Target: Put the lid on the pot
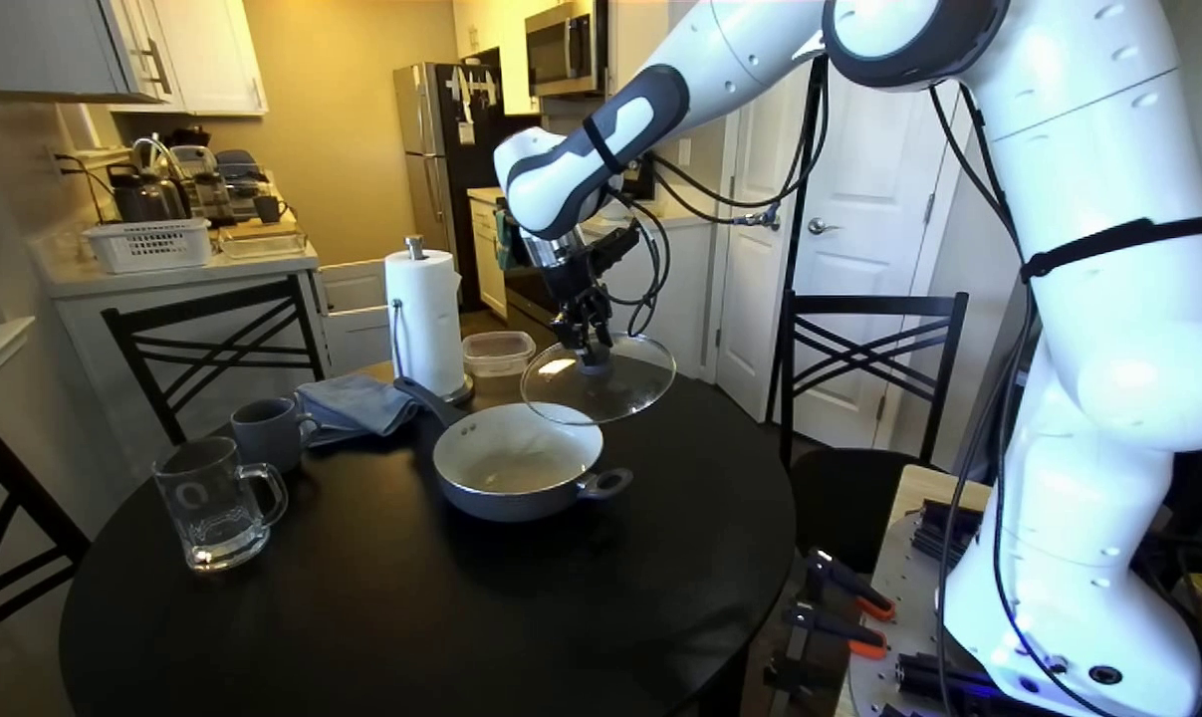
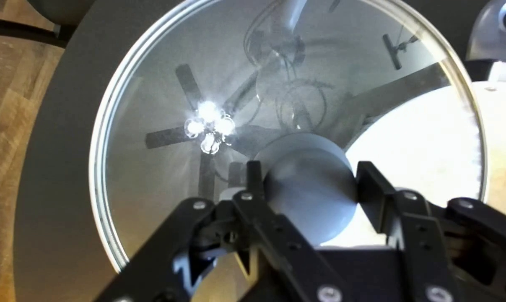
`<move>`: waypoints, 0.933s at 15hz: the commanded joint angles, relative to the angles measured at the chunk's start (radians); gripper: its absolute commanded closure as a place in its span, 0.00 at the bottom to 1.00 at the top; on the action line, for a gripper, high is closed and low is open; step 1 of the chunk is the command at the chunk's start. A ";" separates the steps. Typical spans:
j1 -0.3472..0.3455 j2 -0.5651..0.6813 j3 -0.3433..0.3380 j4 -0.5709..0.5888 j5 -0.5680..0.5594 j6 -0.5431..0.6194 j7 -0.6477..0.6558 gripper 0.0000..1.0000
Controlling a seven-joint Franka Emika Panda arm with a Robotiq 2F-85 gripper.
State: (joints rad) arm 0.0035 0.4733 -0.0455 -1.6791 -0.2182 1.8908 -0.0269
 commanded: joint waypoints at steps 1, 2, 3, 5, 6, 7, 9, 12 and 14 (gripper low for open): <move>0.019 0.055 0.034 0.084 -0.017 -0.068 -0.085 0.68; 0.024 0.075 0.043 0.103 -0.017 -0.077 -0.102 0.68; 0.031 0.096 0.053 0.122 -0.015 -0.086 -0.122 0.68; 0.045 0.134 0.071 0.159 -0.014 -0.101 -0.156 0.68; 0.054 0.151 0.079 0.176 -0.017 -0.107 -0.169 0.68; 0.061 0.163 0.085 0.190 -0.019 -0.111 -0.185 0.68; 0.075 0.185 0.094 0.218 -0.020 -0.122 -0.208 0.68; 0.083 0.199 0.099 0.248 -0.015 -0.134 -0.233 0.68; 0.076 0.202 0.105 0.263 -0.003 -0.141 -0.252 0.68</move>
State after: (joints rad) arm 0.0886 0.6811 0.0510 -1.4613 -0.2183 1.8053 -0.2228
